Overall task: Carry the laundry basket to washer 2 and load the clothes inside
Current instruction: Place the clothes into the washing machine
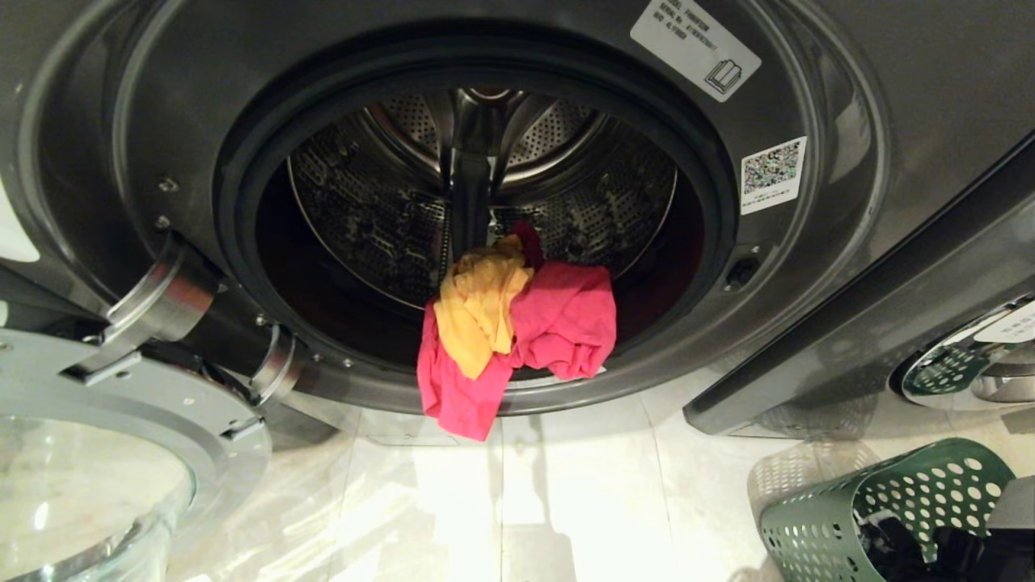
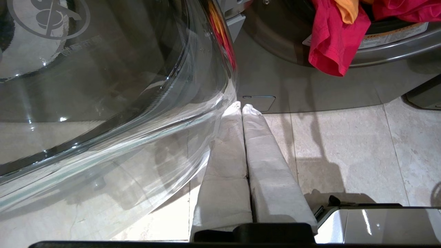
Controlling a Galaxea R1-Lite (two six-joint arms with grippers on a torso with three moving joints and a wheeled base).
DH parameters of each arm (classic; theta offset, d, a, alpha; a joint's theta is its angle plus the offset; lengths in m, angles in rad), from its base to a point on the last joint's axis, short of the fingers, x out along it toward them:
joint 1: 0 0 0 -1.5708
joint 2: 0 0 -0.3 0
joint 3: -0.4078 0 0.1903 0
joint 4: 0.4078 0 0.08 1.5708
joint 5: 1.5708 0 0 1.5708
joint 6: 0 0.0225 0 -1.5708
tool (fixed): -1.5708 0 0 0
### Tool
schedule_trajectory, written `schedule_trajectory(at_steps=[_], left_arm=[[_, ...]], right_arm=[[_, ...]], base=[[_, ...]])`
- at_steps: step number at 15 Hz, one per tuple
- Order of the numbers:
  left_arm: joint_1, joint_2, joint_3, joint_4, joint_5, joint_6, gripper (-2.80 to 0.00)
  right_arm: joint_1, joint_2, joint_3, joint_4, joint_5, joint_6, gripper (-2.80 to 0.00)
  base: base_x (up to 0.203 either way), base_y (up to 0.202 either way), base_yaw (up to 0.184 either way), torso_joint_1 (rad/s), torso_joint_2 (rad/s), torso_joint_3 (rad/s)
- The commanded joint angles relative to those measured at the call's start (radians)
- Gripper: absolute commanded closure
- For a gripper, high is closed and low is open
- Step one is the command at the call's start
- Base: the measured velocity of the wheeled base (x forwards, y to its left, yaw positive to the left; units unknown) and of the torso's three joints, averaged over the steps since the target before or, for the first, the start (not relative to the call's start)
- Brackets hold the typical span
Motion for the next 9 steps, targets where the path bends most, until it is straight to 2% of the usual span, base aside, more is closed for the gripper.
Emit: schedule_trajectory(at_steps=[1, 9], left_arm=[[0.0, 0.0, 0.002, 0.0, 0.0, 0.0, 0.0], [0.0, 0.0, 0.002, 0.0, 0.0, -0.001, 0.0]], right_arm=[[0.032, -0.003, -0.014, -0.005, -0.086, 0.094, -2.8], [0.044, 0.0, -0.011, -0.009, -0.087, 0.142, -2.8]], base=[[0.0, 0.0, 0.0, 0.0, 0.0, 0.0], [0.0, 0.0, 0.0, 0.0, 0.0, 0.0]])
